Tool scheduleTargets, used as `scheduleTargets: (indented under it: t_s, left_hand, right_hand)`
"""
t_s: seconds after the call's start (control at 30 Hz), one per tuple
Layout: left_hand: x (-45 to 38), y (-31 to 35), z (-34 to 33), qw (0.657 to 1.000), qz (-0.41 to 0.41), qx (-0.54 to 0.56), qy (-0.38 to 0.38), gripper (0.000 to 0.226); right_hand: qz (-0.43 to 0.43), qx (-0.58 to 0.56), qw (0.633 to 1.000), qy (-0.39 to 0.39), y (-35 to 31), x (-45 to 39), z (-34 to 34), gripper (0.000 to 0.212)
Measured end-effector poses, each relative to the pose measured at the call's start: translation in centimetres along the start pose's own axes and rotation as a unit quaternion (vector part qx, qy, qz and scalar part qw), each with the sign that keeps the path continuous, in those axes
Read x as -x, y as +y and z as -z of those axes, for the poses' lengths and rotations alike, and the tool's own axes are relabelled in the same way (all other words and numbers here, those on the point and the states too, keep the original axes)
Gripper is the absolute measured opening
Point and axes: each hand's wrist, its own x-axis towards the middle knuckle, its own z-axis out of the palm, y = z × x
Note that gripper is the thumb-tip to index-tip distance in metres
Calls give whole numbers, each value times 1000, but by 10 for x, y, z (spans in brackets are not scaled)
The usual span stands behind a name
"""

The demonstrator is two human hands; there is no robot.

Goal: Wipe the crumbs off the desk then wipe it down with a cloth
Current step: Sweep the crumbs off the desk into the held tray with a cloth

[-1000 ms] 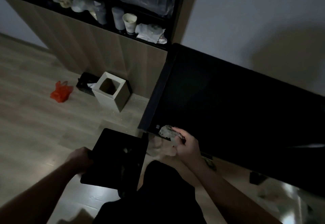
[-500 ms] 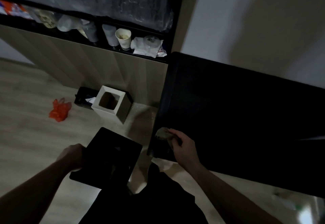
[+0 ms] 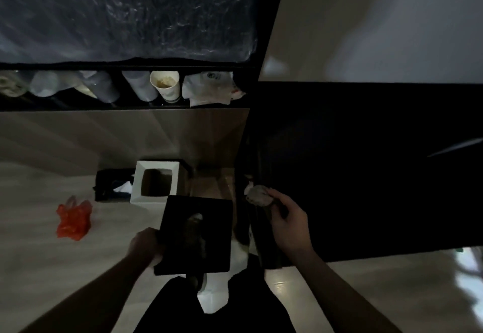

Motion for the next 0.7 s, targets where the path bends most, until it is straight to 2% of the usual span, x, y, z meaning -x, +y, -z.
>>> scheduleTargets:
  t_s: [0.37,0.57,0.7]
  left_hand:
    - [-133,64,-19,998,-34,50,-12,25]
    - [-210,95,-54,995,-21,94,-2,28]
    - [-258,114,-77,991,-13,134,17,44]
  right_hand:
    - [94,30,984,152,15,-95,-16,43]
    - [132,120,971,159,38,-168,-18,39]
    - [138,163,965,152,50,-205,-31,40]
